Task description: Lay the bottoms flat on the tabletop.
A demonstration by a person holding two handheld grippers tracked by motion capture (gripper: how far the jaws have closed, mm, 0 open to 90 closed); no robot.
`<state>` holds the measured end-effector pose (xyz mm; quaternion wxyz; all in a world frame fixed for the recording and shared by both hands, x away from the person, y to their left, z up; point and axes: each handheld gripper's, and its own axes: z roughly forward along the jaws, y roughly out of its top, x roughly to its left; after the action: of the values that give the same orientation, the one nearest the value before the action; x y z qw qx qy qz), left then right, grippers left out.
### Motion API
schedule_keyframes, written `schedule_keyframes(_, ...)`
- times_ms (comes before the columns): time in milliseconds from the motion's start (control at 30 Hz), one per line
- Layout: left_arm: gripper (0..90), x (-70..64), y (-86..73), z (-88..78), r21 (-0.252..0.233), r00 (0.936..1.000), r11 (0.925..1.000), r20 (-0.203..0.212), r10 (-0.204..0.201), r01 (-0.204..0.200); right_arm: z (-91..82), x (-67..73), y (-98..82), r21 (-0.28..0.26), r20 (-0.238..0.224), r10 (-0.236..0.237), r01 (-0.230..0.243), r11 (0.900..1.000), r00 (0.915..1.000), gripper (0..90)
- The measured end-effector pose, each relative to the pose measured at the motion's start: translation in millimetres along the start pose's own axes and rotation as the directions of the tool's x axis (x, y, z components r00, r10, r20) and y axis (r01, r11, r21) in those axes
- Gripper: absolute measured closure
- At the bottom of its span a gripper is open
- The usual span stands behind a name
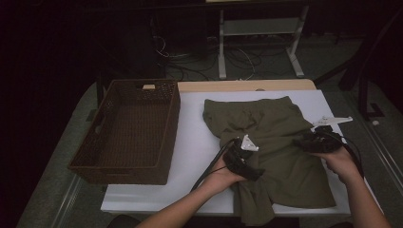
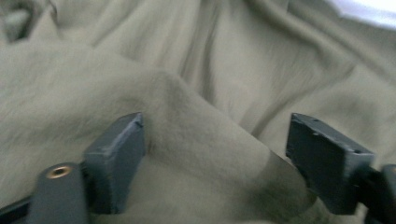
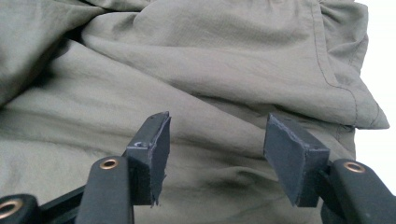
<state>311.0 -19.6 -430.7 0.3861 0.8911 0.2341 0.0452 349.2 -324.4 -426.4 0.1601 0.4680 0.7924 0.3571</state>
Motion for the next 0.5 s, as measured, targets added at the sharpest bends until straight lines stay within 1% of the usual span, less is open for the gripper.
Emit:
schedule_keyframes(100, 34.7, 1.4, -2.9, -1.0, 0.001, 0.9999, 0.9999, -0.011, 0.012, -0.012, 0.3, 0.1, -0.1, 0.002, 0.001, 0.000, 0.000, 1.000, 1.0000, 40.6)
schedule_keyframes(133, 40.0, 1.9, -3.2, -1.7, -0.005, 1.0000, 1.0000, -0.008, 0.004, -0.004, 0.4, 0.0, -0.2, 0.004, 0.002, 0.002, -0.002, 1.000, 1.0000, 40.6)
schedule_keyframes(367, 80.7, 7.6, -8.0, -3.8, -0.011, 0.9995, 0.9999, 0.030, 0.011, -0.010, 0.0, -0.3, -0.2, 0.004, 0.003, 0.001, -0.001, 1.000, 1.0000, 40.6)
schedule_keyframes(433, 86.6, 10.6, -8.6, -7.6, -0.018, 0.9994, 0.9998, 0.034, 0.012, -0.012, -0.6, -0.5, -0.3, 0.001, 0.004, 0.002, -0.002, 1.000, 1.0000, 40.6)
schedule_keyframes(500, 88.0, 14.9, -8.4, -13.9, -0.028, 0.9995, 0.9996, 0.031, 0.008, -0.008, -1.2, -0.9, -0.5, -0.003, 0.004, 0.003, -0.003, 1.000, 1.0000, 40.6)
